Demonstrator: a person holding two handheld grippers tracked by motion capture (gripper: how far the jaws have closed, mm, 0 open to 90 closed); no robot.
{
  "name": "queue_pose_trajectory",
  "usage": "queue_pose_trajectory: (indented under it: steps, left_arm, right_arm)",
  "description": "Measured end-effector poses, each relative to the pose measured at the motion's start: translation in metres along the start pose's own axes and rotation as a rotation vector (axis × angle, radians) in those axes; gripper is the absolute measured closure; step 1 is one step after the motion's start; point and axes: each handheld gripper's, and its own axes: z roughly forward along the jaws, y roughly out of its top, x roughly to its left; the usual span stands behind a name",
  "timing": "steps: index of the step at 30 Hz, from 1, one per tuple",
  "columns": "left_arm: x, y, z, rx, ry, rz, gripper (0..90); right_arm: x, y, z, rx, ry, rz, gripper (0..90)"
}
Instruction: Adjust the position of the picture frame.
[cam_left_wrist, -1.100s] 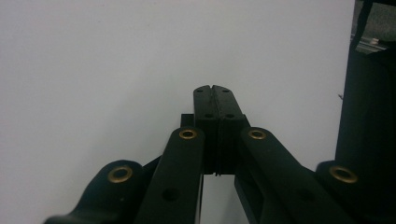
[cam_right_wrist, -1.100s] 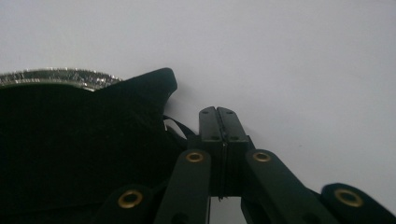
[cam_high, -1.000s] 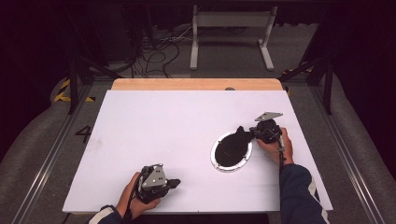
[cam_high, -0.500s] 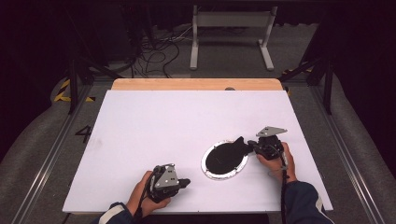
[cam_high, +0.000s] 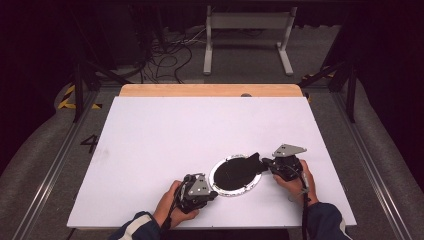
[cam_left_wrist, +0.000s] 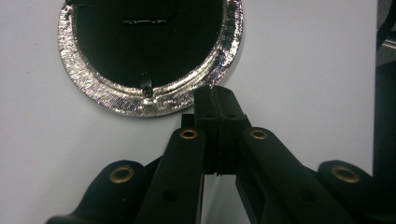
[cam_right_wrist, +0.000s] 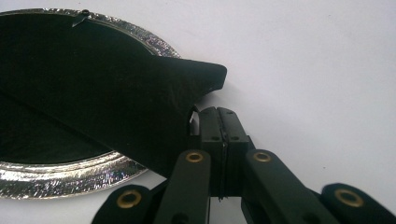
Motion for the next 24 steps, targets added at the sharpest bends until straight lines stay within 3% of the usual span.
queue_pose_trajectory:
  steps: [12,21,24]
  left_arm:
    - [0.007,-0.002,-0.001,0.002,0.052,0.010,89.9]
    - [0.021,-0.007,-0.006,0.001,0.098,-0.034,89.9]
    - [0.026,-0.010,-0.008,0.002,0.145,-0.049,89.9]
  right_arm:
    - [0.004,-0.001,0.000,-0.004,0.023,0.009,90.0]
    - [0.009,0.000,0.000,-0.006,0.044,-0.013,90.0]
    - [0.014,0.001,0.000,-0.003,0.050,0.000,90.0]
